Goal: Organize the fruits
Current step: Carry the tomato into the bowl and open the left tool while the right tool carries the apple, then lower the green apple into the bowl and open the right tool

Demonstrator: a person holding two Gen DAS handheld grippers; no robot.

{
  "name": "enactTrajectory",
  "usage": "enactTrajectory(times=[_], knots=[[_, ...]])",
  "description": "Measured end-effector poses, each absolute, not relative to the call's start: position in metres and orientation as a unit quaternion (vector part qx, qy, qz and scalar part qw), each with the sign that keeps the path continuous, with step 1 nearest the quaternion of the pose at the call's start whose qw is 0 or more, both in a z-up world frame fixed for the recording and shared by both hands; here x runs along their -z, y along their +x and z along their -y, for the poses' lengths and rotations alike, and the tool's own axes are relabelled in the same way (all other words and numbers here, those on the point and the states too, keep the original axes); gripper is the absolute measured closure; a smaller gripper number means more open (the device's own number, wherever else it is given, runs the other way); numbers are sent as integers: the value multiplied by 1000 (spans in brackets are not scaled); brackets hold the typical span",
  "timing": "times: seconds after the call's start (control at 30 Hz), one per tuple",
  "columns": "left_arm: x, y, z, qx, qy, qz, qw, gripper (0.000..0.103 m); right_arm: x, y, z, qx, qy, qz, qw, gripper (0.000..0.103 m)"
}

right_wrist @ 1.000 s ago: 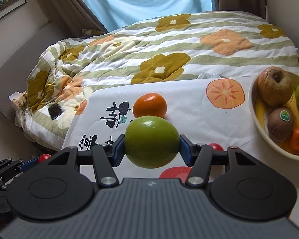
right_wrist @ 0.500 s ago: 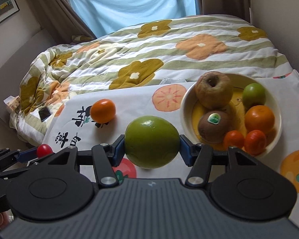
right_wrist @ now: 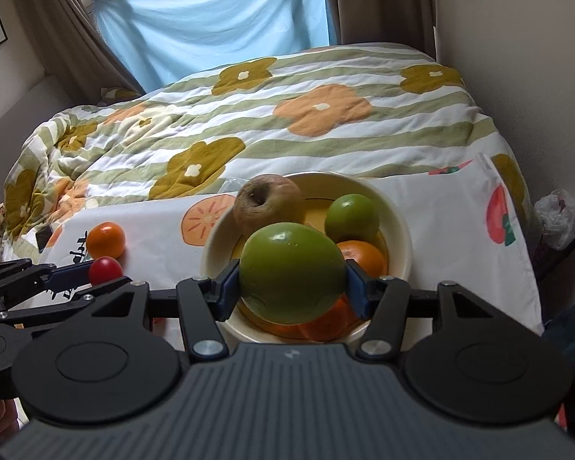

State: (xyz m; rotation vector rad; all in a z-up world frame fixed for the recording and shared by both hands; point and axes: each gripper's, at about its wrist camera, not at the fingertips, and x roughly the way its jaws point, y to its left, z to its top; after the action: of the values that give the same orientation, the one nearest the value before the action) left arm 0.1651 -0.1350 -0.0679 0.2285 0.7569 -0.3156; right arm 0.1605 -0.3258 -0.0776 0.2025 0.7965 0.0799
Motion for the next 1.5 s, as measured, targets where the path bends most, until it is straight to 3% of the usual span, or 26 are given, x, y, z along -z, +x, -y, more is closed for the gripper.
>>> enactTrajectory(times=[0.67, 0.7, 0.8, 0.83, 0.97, 1.07, 1.5], knots=[[99, 216, 229, 194, 154, -371, 895, 63, 98, 172, 395, -7, 113, -387, 915, 32], [99, 215, 229, 191, 155, -370, 896, 57, 98, 172, 396, -7, 113, -387, 915, 32], [93, 210, 221, 189, 149, -357, 903, 25, 99, 173, 396, -8, 113, -387, 915, 32], [91, 209, 218, 186, 147, -352, 905, 19, 99, 173, 396, -9, 113, -386, 916, 32], [85, 205, 199, 172, 137, -351, 910, 18, 96, 179, 391, -16, 110, -383, 917, 32], [81, 203, 181, 154, 126, -351, 915, 10, 94, 185, 384, -28, 108, -383, 917, 32], [77, 190, 128, 92, 103, -360, 923, 10, 105, 224, 329, -90, 57, -389, 915, 32]])
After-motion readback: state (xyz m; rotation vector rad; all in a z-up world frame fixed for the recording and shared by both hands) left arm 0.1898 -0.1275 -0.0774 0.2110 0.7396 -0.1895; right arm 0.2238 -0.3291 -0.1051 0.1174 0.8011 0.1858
